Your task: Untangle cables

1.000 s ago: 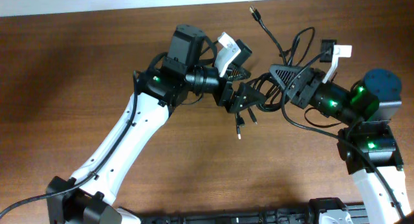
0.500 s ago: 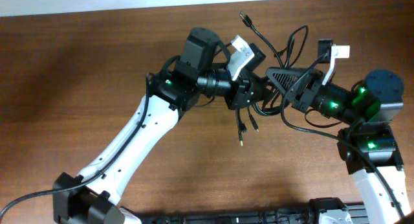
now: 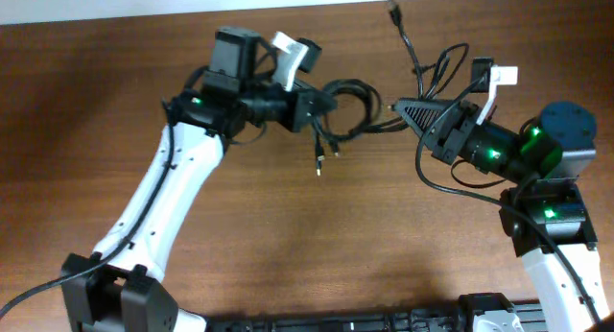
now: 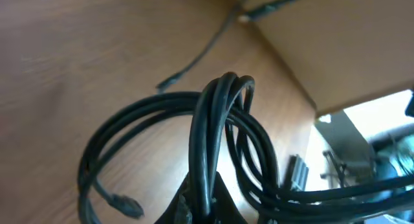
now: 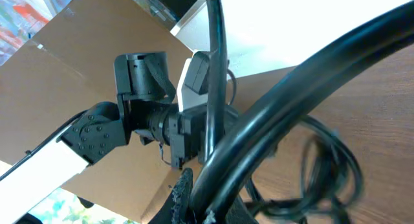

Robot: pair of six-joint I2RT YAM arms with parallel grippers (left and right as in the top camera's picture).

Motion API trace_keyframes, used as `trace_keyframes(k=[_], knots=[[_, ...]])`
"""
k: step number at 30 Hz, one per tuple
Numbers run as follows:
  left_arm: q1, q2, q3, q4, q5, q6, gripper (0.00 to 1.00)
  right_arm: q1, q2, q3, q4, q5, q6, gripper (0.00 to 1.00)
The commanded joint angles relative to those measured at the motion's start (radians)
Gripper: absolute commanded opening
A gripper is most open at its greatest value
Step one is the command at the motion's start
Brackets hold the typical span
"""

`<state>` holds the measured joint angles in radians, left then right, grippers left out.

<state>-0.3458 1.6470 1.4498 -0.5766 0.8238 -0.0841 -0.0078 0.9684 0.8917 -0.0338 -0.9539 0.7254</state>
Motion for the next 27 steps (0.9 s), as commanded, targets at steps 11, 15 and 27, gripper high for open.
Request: trace_keyframes(k=[11,15,27], knots=[[0.17,0.007,0.006,0.195,0.007,-0.028,0.0,0.0,-0.013,0.006,-0.454,0.232,-0.125,0.04],[0.17,-0.002,0.006,0.355,0.17,0.004,0.0,0.0,-0.013,0.006,-0.537,0.298,-0.118,0.64],[0.169,-0.004,0.006,0.423,0.465,0.266,0.0,0.001,-0.013,0.006,-0.339,0.155,-0.266,0.94]])
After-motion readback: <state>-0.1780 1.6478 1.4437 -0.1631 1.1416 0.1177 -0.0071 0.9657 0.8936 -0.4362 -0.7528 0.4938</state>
